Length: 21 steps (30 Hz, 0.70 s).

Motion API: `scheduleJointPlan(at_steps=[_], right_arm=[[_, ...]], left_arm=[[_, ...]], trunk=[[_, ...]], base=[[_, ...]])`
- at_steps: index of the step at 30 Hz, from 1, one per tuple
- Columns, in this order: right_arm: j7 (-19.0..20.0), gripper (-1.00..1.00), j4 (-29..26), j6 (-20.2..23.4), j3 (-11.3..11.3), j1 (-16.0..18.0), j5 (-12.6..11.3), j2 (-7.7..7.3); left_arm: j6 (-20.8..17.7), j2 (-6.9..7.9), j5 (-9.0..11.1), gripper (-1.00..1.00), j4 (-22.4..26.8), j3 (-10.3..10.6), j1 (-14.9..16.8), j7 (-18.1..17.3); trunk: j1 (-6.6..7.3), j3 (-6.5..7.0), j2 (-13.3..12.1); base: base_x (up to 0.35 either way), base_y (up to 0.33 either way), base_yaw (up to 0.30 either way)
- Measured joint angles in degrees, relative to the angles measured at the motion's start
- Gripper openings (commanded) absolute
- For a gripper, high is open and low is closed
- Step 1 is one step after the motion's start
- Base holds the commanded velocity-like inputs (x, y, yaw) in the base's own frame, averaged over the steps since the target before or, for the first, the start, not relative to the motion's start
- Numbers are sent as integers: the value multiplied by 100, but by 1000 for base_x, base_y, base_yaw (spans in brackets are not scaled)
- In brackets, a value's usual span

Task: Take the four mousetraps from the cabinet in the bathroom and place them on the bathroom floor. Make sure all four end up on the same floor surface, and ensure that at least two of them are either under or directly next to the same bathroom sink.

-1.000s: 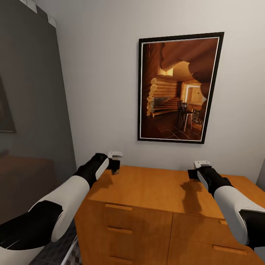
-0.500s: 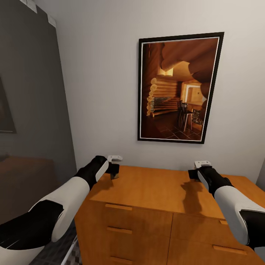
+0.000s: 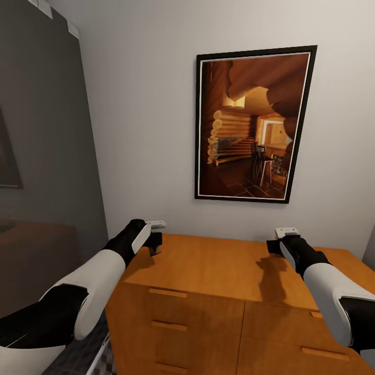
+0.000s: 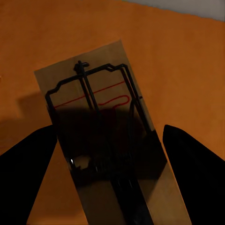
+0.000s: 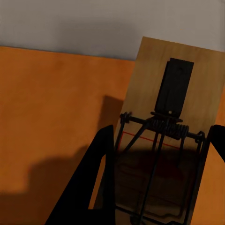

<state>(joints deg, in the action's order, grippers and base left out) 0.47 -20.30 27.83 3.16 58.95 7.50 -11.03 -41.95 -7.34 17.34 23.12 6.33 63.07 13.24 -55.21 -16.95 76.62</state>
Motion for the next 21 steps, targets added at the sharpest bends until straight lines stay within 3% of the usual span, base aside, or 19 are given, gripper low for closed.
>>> scheduleJointPlan(at_steps=[21], right_arm=[[1, -100, 0, -11, 0, 0, -9, 9]], left_arm=[[41, 15, -3, -100, -12, 29, 0, -54]], trunk=[[0, 0, 0]], base=[[0, 0, 0]])
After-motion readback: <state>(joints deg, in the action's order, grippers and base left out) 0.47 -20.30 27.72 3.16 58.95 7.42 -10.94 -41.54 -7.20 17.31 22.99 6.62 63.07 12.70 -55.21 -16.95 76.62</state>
